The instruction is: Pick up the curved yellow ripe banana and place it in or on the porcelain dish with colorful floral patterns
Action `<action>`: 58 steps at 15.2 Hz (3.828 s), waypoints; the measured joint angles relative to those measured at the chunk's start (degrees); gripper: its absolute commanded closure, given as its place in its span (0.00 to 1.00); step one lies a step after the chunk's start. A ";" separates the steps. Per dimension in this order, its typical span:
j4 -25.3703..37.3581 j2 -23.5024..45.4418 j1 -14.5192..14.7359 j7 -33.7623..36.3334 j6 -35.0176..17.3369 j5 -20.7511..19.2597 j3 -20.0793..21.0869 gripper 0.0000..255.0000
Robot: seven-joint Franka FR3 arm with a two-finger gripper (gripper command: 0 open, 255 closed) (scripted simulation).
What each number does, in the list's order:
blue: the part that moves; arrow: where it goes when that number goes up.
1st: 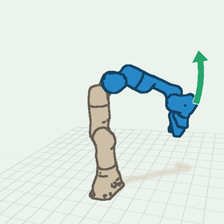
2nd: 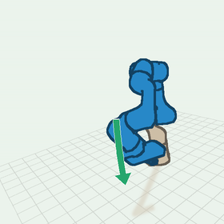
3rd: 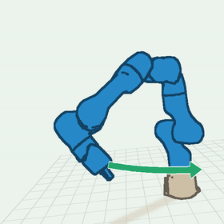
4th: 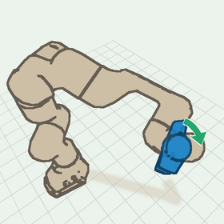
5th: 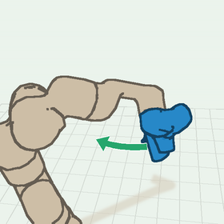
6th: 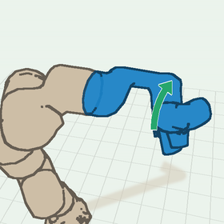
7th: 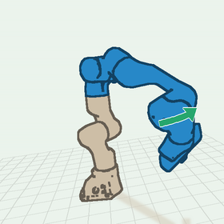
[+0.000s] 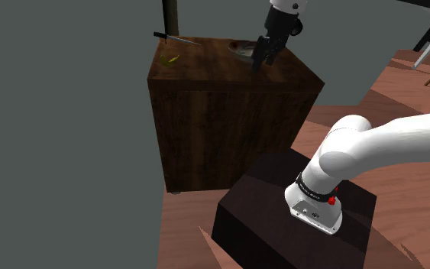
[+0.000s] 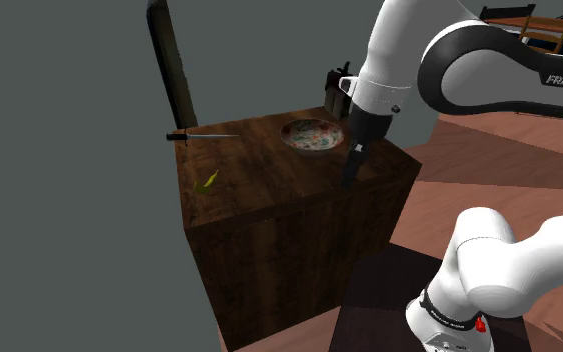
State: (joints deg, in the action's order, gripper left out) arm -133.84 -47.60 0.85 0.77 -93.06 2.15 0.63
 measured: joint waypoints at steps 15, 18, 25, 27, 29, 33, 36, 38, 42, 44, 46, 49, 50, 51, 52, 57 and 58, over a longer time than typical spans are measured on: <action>20.30 25.66 -10.15 47.77 -4.13 5.69 19.17 0.00; 26.94 32.86 -12.10 59.04 -4.08 4.20 22.28 0.00; 46.44 51.94 -13.03 84.55 -1.15 -2.59 25.84 0.00; 52.04 56.95 -12.39 90.99 0.10 -4.41 25.55 0.00; 58.22 61.90 -11.54 96.11 1.91 -6.09 24.89 0.00; 57.43 63.21 -11.46 98.05 -0.01 -6.44 24.46 0.00; 54.17 62.58 -11.71 98.15 -2.69 -6.17 24.43 0.00; 53.11 62.41 -11.76 98.19 -3.58 -6.10 24.44 0.00; 52.81 62.40 -11.81 98.15 -3.89 -6.10 24.41 0.00; 52.80 62.40 -11.81 98.15 -3.91 -6.10 24.41 1.00; 52.80 62.40 -11.81 98.15 -3.91 -6.10 24.41 1.00; 52.80 62.40 -11.81 98.15 -3.91 -6.10 24.41 1.00; 52.80 62.40 -11.81 98.15 -3.91 -6.10 24.41 1.00; 52.80 62.40 -11.81 98.15 -3.91 -6.10 24.41 1.00; 52.80 62.40 -11.81 98.15 -3.91 -6.10 24.41 1.00; 54.97 62.80 -11.63 98.19 -2.12 -6.27 24.44 1.00; 55.79 62.92 -11.51 98.29 -1.42 -6.33 24.47 1.00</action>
State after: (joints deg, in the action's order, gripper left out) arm -78.05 15.32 -10.66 99.06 -94.48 -4.18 25.10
